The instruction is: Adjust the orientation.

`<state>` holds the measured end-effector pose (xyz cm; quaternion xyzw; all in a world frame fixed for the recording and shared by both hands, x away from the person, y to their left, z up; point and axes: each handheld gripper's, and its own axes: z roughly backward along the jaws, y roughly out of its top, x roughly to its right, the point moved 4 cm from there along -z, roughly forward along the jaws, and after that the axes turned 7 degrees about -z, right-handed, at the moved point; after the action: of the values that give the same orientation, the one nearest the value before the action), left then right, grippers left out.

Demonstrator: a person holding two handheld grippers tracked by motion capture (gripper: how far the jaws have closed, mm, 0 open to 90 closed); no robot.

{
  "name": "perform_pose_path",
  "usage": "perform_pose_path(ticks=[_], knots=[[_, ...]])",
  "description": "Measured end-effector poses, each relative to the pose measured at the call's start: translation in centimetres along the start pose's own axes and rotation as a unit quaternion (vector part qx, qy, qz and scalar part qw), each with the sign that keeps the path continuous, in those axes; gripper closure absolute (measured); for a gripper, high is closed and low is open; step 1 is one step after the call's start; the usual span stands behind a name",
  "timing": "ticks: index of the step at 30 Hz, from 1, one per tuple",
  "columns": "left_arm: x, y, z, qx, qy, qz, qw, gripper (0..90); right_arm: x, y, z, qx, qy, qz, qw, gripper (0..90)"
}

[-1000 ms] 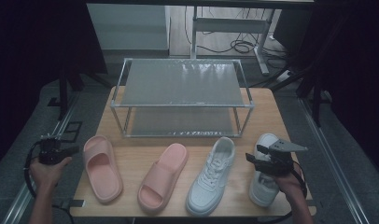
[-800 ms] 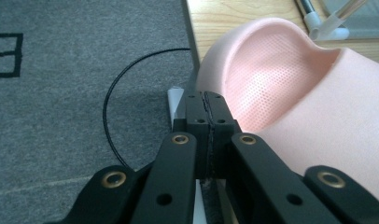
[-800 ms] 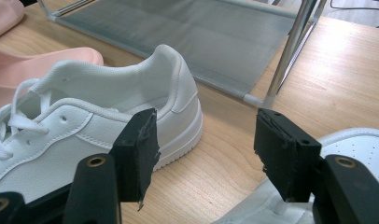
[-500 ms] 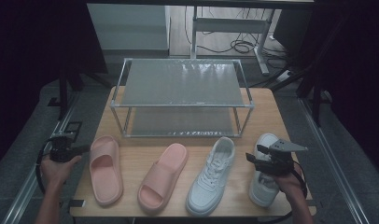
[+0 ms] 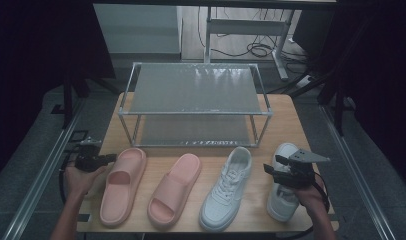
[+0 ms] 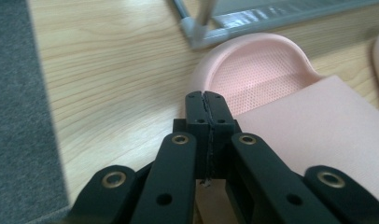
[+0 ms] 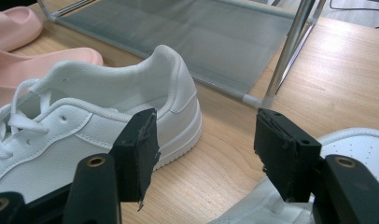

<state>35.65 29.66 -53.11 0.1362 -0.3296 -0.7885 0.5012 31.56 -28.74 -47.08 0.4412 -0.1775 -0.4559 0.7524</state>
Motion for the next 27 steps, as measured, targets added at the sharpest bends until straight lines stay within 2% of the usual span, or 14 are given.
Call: perform_pose_path(ticks=[10,15,18,20,23,24,25,26,27], knots=[[2.3,0.9,-1.0,-0.005,-0.017,-0.023,0.9996,90.0,0.0,0.0,0.0,-0.001,0.0,0.001,1.0,40.1],[3.2,1.3,-1.4,-0.005,-0.025,-0.031,0.9992,90.0,0.0,0.0,0.0,-0.001,0.0,0.001,1.0,40.1],[3.2,1.4,-1.4,-0.002,-0.026,-0.03,0.9992,90.0,0.1,0.0,0.0,-0.001,0.0,0.001,1.0,40.1],[3.1,1.5,-1.2,0.004,-0.023,-0.028,0.9993,90.0,0.1,0.0,0.0,0.0,-0.001,0.001,1.0,40.1],[2.7,1.6,-0.2,0.015,-0.004,-0.03,0.9994,90.0,0.1,0.0,0.1,0.001,-0.001,-0.001,1.0,40.1],[2.5,1.6,1.1,0.025,0.017,-0.038,0.9988,90.0,0.2,0.0,0.2,0.002,-0.002,-0.001,1.0,40.1],[2.4,1.5,1.8,0.032,0.022,-0.038,0.9985,90.0,0.2,0.0,0.2,0.003,-0.002,-0.002,1.0,40.1],[2.4,1.5,1.8,0.032,0.022,-0.038,0.9985,90.0,0.2,0.0,0.2,0.003,-0.002,-0.002,1.0,40.1],[2.1,1.3,3.3,0.045,0.032,-0.038,0.9977,90.0,0.3,0.0,0.3,0.004,-0.002,-0.002,1.0,40.1]])
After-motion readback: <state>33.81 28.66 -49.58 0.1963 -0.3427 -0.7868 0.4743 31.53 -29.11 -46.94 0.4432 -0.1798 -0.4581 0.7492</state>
